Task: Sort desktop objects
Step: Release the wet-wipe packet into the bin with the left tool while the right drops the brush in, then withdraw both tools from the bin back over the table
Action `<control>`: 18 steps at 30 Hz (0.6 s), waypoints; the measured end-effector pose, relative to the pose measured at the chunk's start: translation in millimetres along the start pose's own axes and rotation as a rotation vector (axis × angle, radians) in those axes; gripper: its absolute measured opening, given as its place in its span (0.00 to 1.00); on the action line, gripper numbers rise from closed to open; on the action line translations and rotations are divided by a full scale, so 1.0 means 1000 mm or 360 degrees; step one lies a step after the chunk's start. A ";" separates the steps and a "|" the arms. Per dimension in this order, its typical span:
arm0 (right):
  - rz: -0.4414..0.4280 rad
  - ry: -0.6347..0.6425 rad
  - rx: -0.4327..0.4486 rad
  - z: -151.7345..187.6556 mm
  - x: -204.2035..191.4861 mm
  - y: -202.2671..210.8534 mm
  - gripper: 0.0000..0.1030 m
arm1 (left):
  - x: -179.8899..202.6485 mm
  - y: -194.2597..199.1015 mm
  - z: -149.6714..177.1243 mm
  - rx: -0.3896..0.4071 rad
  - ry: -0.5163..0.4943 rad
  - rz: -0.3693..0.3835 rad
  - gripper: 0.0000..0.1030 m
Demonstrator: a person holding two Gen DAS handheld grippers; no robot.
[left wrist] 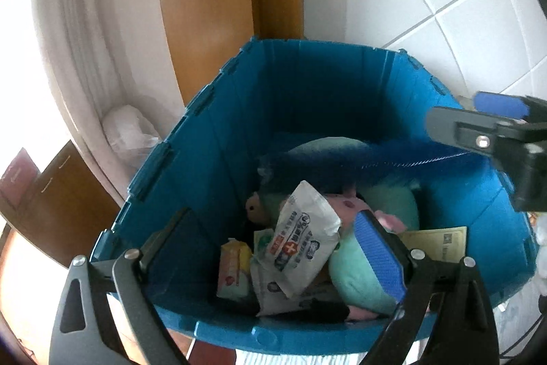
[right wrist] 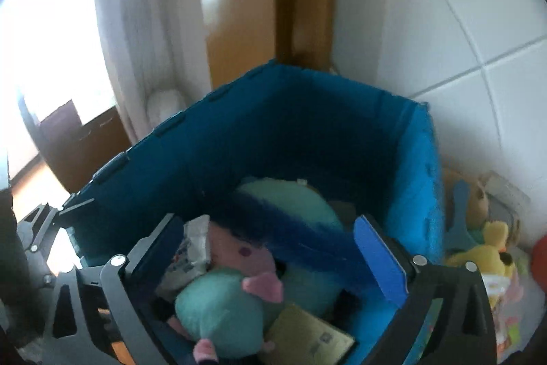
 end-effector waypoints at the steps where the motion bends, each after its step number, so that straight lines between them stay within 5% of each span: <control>1: 0.0010 -0.0018 0.0004 -0.007 0.001 0.003 1.00 | 0.003 0.001 -0.001 0.0002 -0.0001 0.0001 0.94; 11: 0.0187 -0.0114 0.0053 -0.033 0.000 0.083 1.00 | 0.042 0.024 0.003 0.0046 -0.0049 0.0073 1.00; 18: 0.0251 -0.0160 0.0051 -0.007 0.022 0.097 1.00 | 0.070 0.039 0.014 0.0059 -0.0080 0.0096 1.00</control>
Point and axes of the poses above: each gripper's, at about its wrist camera, not at the fingertips, and y roughly against the way its jaws point, x to its right, z to its underside, the point moved 6 cm from there along -y, roughly the way its jaws point, and after that the axes turned 8 degrees about z, right-handed, at the moved point
